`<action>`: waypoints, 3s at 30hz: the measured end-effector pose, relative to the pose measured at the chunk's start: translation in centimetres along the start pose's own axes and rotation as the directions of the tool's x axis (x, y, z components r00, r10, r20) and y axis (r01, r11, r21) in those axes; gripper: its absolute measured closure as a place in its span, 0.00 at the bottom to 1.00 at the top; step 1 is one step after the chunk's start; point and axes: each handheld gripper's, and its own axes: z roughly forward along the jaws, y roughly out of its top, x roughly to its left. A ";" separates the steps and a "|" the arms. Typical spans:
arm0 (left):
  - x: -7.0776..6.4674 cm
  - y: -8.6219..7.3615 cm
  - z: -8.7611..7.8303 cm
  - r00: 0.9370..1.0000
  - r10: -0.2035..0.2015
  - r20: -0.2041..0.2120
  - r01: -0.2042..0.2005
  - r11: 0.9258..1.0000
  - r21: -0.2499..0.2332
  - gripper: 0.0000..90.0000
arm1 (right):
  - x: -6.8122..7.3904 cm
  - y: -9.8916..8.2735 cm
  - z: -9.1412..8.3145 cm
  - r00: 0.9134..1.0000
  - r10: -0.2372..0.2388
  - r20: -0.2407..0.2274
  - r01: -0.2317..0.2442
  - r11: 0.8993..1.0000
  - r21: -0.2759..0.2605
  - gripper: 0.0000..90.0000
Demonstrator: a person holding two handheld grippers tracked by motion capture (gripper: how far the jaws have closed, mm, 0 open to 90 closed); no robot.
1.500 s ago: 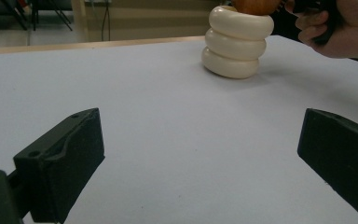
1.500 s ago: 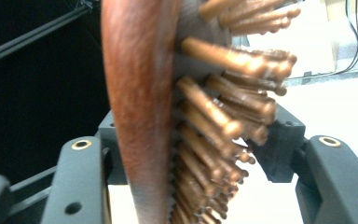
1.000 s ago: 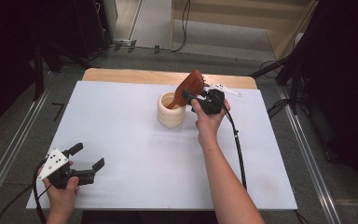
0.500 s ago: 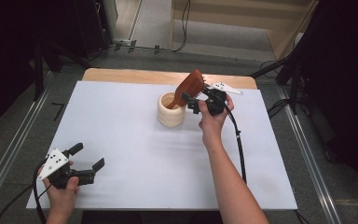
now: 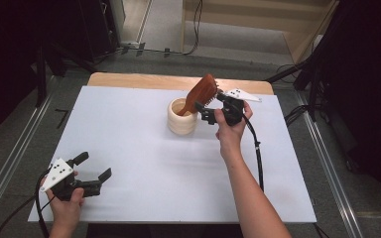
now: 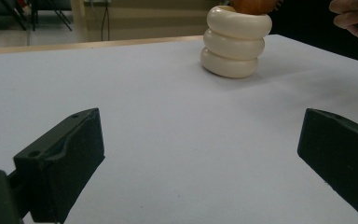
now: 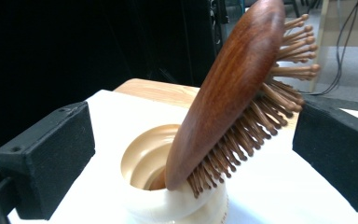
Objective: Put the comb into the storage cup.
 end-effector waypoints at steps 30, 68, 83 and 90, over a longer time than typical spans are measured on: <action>-0.1 0.0 0.0 1.000 0.004 -0.003 -0.004 1.000 0.000 0.00 | 0.4 -3.1 -5.4 0.989 -0.149 -0.019 0.150 0.988 0.024 0.00; -0.2 0.0 0.0 1.000 0.009 -0.002 -0.009 1.000 0.001 0.00 | -0.9 -7.8 -11.7 0.974 -0.225 0.016 0.225 0.974 0.024 0.00; -0.2 0.0 0.0 1.000 0.009 -0.003 -0.009 1.000 -0.001 0.00 | -1.9 -9.2 -14.2 0.974 -0.223 0.044 0.222 0.975 0.027 0.00; -0.3 0.0 -0.1 1.000 0.013 -0.003 -0.013 1.000 0.003 0.00 | -2.6 -10.0 -15.4 0.975 -0.213 0.058 0.211 0.977 0.034 0.00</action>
